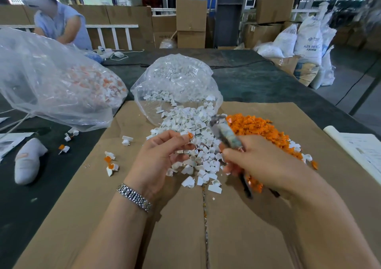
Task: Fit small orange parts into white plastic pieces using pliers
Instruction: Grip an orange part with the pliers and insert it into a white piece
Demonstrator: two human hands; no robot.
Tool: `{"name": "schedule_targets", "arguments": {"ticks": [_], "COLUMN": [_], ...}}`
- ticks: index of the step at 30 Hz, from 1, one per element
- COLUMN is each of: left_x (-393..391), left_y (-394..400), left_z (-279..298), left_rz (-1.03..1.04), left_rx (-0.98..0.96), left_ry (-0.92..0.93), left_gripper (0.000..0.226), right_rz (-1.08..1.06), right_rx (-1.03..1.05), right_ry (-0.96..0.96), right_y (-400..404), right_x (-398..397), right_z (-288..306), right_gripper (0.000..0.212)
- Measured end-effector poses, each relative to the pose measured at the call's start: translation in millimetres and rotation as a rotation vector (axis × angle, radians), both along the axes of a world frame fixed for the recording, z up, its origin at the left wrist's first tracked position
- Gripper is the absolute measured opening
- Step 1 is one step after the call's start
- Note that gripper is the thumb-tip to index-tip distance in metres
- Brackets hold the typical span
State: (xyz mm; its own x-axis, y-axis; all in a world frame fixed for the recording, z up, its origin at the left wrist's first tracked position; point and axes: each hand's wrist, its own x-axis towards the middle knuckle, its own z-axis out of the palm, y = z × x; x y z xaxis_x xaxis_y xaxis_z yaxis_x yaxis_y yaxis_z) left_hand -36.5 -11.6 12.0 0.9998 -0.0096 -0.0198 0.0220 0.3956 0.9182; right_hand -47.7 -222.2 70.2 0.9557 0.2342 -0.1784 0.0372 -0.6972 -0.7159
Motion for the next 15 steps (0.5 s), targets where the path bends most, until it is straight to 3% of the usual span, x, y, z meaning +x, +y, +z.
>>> {"name": "schedule_targets", "arguments": {"ticks": [4, 8, 15], "left_x": [0, 1, 2], "left_y": [1, 2, 2], "left_z": [0, 0, -2], "left_rz": [0.011, 0.005, 0.052], "left_rx": [0.039, 0.089, 0.205], "left_ry": [-0.01, -0.022, -0.014], "left_gripper": [0.019, 0.012, 0.023], "right_rz": [0.109, 0.104, 0.125], "right_rx": [0.017, 0.056, 0.042], "right_ry": [0.173, 0.189, 0.176], "right_y": [16, 21, 23], "right_x": [-6, -10, -12], "right_z": [-6, -7, -6], "right_gripper": [0.026, 0.026, 0.027]}}
